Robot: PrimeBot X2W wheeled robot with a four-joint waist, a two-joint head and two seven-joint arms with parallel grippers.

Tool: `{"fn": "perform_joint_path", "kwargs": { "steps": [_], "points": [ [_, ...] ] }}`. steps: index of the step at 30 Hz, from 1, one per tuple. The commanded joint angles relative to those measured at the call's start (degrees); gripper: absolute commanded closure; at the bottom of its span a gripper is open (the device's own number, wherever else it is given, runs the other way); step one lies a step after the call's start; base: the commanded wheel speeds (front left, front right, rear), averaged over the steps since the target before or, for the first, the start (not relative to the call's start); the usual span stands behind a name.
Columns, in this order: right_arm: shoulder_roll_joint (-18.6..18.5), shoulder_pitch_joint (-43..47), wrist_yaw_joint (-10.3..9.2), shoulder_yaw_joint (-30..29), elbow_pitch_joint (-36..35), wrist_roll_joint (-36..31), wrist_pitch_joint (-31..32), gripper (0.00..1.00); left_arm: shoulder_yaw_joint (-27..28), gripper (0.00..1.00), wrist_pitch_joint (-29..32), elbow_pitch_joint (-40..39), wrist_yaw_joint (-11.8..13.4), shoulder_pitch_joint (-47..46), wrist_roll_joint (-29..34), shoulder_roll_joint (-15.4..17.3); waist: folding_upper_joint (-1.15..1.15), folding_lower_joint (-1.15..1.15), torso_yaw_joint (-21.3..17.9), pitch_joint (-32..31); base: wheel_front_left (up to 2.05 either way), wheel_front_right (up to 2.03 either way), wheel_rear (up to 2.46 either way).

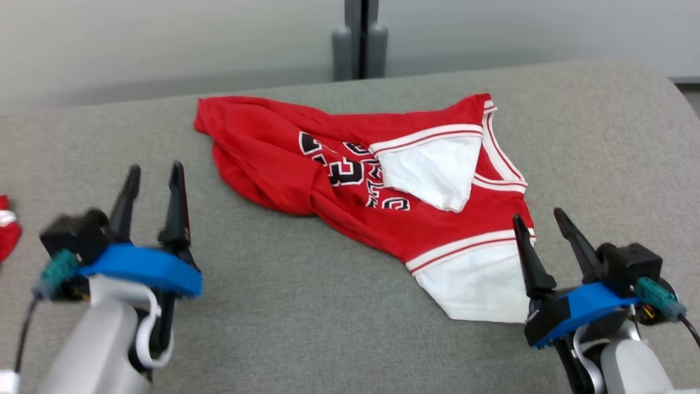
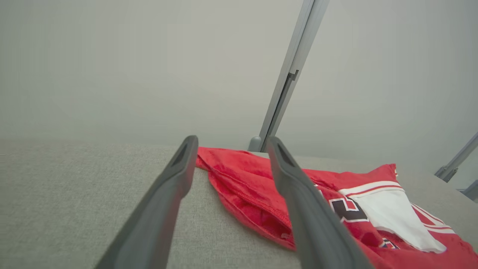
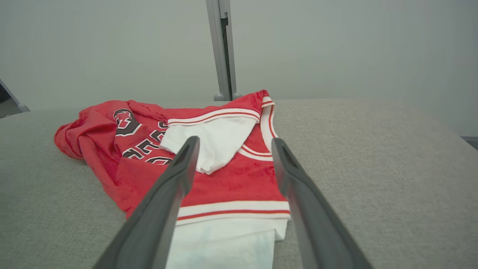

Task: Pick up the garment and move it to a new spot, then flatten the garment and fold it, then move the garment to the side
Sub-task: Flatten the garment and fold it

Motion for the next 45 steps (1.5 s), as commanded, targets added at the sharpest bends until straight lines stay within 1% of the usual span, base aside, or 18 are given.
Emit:
{"fn": "perform_joint_path", "kwargs": {
  "steps": [1,4,8,12,15,18,20,23,24,25,30,33,34,35,39,45],
  "points": [
    [-0.2,1.2,0.03,-0.4,-0.5,-0.6,0.6,0.0,0.4,0.0,-0.7,-0.6,0.7,1.7,0.7,-0.2,0.0,0.02,0.3,-0.8,0.0,0.0,0.0],
    [-0.2,3.2,0.03,-1.4,-1.5,-0.9,2.1,0.0,0.8,0.0,-1.3,-3.1,2.3,6.5,2.4,-1.5,0.0,0.02,1.4,-2.7,0.0,0.0,0.0],
    [-0.2,5.1,0.03,-2.1,-2.1,-0.4,4.5,0.0,2.6,0.0,-1.6,-6.7,4.1,12.4,4.0,-2.9,0.0,0.02,2.4,-4.0,0.0,0.0,0.0],
    [-0.2,5.2,0.03,-2.5,-1.7,-0.2,6.5,0.0,3.1,0.0,-1.6,-9.3,4.5,15.7,4.9,-3.6,0.0,0.02,3.0,-4.1,0.0,0.0,0.0],
    [-0.2,2.4,0.03,-3.6,-0.1,-0.5,10.7,0.0,3.7,0.0,-1.6,-11.2,4.7,17.6,5.8,-3.6,0.0,0.02,3.4,-3.4,0.0,0.0,0.0],
    [-0.2,-0.5,0.03,-6.0,2.9,-1.3,15.9,0.0,3.9,0.0,-1.6,-12.1,4.8,17.5,6.2,-3.4,0.0,0.02,3.7,-2.2,0.0,0.0,0.0],
    [-0.2,-3.9,0.03,-7.5,4.8,-2.5,17.7,0.0,3.8,0.0,-1.6,-12.5,4.6,16.8,6.4,-3.5,0.0,0.02,4.2,-1.3,0.0,0.0,0.0],
    [-0.2,-8.0,0.03,-9.6,9.6,-4.5,20.2,0.0,3.2,0.0,-1.4,-12.7,4.2,15.5,6.8,-3.3,0.0,0.02,5.1,0.2,0.0,0.0,0.0],
    [-0.2,-9.6,0.03,-10.4,11.4,-5.1,20.8,0.0,3.0,0.0,-1.2,-12.8,4.2,15.1,6.9,-3.3,0.0,0.02,5.4,0.7,0.0,0.0,0.0],
    [-0.2,-9.6,0.03,-10.4,11.4,-5.1,20.8,0.0,3.0,0.0,-1.2,-12.8,4.2,15.1,6.9,-3.3,0.0,0.02,5.4,0.7,0.0,0.0,0.0],
    [-0.2,-15.8,0.03,-15.6,22.2,-8.5,23.6,0.0,1.8,0.0,-0.8,-12.9,3.8,13.6,7.5,-3.7,0.0,0.02,7.0,2.8,0.0,0.0,0.0],
    [-0.1,-17.9,0.04,-16.0,27.4,-9.2,23.7,0.0,1.2,0.0,-0.6,-12.9,3.7,13.0,7.7,-4.1,0.0,0.02,7.6,3.2,0.0,0.0,0.0],
    [0.0,-18.1,0.09,-15.7,28.6,-9.4,23.3,0.61,1.1,0.0,-0.7,-12.9,3.7,13.0,7.7,-4.2,0.0,0.02,7.6,3.3,0.0,0.0,0.0],
    [0.0,-18.5,0.09,-15.2,29.4,-9.5,22.6,1.0,1.0,0.0,-0.6,-12.8,3.7,12.9,7.6,-4.3,0.0,0.02,7.6,3.3,0.0,0.0,0.0],
    [-0.2,-18.8,0.03,-15.6,30.1,-10.5,19.2,1.0,1.2,0.0,-0.7,-12.4,3.8,13.4,7.3,-4.1,0.0,0.02,6.8,2.4,0.0,0.0,0.0],
    [-1.0,-16.0,0.02,-19.5,25.1,-14.8,15.2,1.0,1.3,0.0,-0.8,-12.0,3.9,14.7,6.9,-3.6,0.0,0.02,5.3,-0.1,0.0,0.0,0.0]
  ]
}}
